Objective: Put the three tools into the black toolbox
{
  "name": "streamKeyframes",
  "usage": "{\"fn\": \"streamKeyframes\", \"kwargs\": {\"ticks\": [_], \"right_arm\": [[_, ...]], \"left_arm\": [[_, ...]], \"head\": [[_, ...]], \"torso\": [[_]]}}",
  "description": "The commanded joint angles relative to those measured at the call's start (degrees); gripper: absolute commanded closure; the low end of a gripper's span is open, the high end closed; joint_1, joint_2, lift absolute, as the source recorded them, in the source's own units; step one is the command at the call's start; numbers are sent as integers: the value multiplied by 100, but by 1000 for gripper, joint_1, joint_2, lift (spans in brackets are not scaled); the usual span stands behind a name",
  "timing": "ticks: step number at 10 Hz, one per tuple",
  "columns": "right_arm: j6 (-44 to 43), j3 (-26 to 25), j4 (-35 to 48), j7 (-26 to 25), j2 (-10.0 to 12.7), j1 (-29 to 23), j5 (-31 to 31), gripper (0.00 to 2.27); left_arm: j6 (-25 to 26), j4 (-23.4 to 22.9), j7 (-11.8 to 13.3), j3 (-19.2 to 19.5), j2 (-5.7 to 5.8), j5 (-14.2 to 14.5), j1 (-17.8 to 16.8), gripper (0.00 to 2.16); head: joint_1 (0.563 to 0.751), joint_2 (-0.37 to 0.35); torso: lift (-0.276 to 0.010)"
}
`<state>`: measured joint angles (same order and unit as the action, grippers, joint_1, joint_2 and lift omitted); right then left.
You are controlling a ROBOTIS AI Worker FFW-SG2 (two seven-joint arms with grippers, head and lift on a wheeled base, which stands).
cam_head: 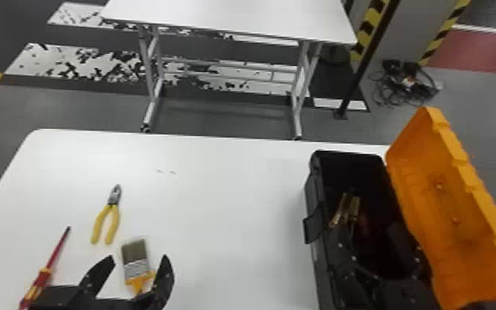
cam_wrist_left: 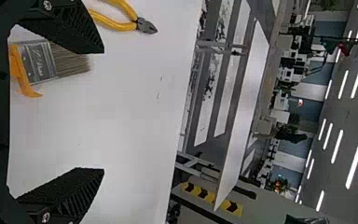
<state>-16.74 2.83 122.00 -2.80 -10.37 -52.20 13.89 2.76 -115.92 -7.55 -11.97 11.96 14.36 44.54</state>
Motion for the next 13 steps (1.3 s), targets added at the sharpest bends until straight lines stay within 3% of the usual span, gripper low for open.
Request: {"fn": "streamKeyframes", "kwargs": {"ticks": [1, 3, 4, 5, 9, 11, 13], "right_arm": [[0, -2, -1, -1, 0, -10, 0, 103], [-35, -2, -1, -1, -9, -10, 9, 103], [-35, -2, -10, -1, 0, -1, 9, 103], [-53, -2, -10, 8, -9, -1, 26, 103], [-105, -11, -45, 8, -18, 17, 53, 103], [-105, -11, -45, 8, -18, 25, 53, 103], [-211, -11, -45, 8, -18, -1, 61, 103]], "left_arm": [[-69, 307, -493, -420, 96, -206, -209, 87], [-122, 518, -1143, -877, 149, -223, -350, 87], [-157, 580, -1609, -1150, 245, -223, -429, 87], [-315, 615, -1882, -1290, 280, -206, -429, 87], [-1036, 729, -2181, -1150, 412, 330, -148, 87], [-1036, 808, -2418, -1062, 412, 550, -51, 87], [-1018, 957, -2418, -1088, 377, 568, -42, 87]], "head": [[695, -136], [695, -151], [695, -169], [695, -183], [695, -195], [695, -142], [695, -114]], "torso": [[-51], [-51], [-51], [-51], [-51], [-51], [-51]]}}
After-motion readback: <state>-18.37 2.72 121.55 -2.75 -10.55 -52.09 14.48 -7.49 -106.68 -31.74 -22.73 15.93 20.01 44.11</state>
